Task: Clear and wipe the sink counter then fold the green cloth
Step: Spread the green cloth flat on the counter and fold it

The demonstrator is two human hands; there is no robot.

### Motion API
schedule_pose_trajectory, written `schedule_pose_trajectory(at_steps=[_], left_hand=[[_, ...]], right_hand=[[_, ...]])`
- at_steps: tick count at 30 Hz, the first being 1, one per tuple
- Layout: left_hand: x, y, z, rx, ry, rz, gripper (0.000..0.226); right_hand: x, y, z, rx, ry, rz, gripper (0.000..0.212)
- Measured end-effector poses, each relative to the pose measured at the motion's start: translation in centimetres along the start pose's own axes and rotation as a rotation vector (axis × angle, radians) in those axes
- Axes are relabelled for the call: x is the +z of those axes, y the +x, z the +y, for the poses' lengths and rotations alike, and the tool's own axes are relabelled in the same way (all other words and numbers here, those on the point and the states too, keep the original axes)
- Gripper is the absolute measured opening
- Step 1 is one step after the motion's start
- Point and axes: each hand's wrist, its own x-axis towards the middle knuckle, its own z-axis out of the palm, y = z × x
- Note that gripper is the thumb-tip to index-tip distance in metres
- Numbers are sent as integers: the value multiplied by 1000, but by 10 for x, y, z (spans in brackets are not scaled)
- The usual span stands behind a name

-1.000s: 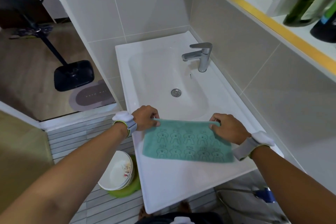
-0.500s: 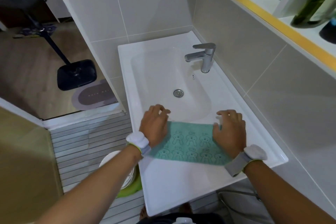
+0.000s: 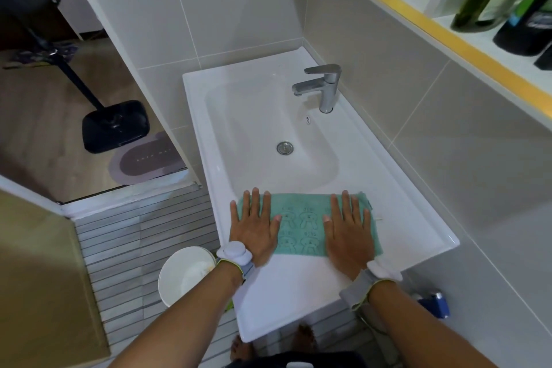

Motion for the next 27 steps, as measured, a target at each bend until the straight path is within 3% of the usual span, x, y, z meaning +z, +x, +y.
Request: schedule_pose_trajectory(at_steps=[4, 7, 10, 13, 20, 27], left_hand=[[-7, -6, 9, 15, -4, 78, 66], [-3, -17, 35, 213, -50, 100, 60], [9, -23, 52, 237, -45, 64, 60], [19, -24, 54, 198, -16, 48, 61], [23, -25, 52, 202, 5, 56, 60], [21, -26, 53, 186, -55, 43, 60]], right_hand=[[-10, 3, 10, 11, 20, 50, 62], [-30, 6, 16, 219, 53, 178, 44], [-44, 10, 17, 505, 50, 73, 42], [-44, 12, 19, 599, 41, 12, 46], [-45, 14, 19, 585, 42, 8, 41], [-74, 12, -12, 456, 315, 32, 31]])
